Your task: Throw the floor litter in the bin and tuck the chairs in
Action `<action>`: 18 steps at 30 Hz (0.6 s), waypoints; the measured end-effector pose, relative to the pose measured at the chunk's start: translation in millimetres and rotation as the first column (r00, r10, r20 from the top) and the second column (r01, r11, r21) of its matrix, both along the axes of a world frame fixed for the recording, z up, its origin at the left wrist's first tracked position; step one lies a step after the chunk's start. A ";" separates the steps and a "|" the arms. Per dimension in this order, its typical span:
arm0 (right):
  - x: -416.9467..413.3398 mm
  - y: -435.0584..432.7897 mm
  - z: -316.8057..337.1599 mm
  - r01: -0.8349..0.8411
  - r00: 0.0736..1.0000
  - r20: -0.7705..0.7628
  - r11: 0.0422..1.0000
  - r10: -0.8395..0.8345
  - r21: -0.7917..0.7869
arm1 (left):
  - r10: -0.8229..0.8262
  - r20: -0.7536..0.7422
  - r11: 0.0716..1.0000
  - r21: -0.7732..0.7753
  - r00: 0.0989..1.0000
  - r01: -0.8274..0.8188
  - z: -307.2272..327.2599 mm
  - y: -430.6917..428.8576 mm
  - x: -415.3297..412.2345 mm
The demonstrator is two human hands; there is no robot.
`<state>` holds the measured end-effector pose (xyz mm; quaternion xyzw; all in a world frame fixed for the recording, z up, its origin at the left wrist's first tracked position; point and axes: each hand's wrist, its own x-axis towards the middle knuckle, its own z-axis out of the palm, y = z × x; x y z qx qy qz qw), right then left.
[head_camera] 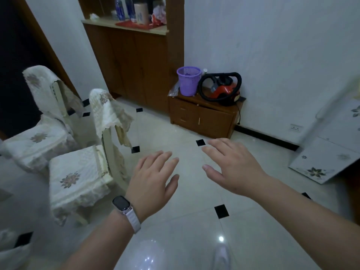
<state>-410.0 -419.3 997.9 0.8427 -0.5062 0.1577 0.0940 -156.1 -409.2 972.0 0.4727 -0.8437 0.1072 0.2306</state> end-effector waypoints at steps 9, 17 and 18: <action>-51.2 -178.6 -26.8 -0.106 0.993 0.066 0.993 0.102 0.059 | 0.098 0.042 0.995 0.015 0.994 -0.099 -3.6 -166.6 -54.2; -96.8 -348.6 4.0 -0.276 0.959 0.056 0.961 0.277 -0.020 | 0.248 0.012 0.968 -0.039 0.969 -0.247 31.8 -300.1 -112.4; -96.0 -363.8 5.0 -0.293 0.953 0.069 0.956 0.294 -0.019 | 0.258 0.013 0.966 -0.039 0.966 -0.257 32.1 -309.6 -113.5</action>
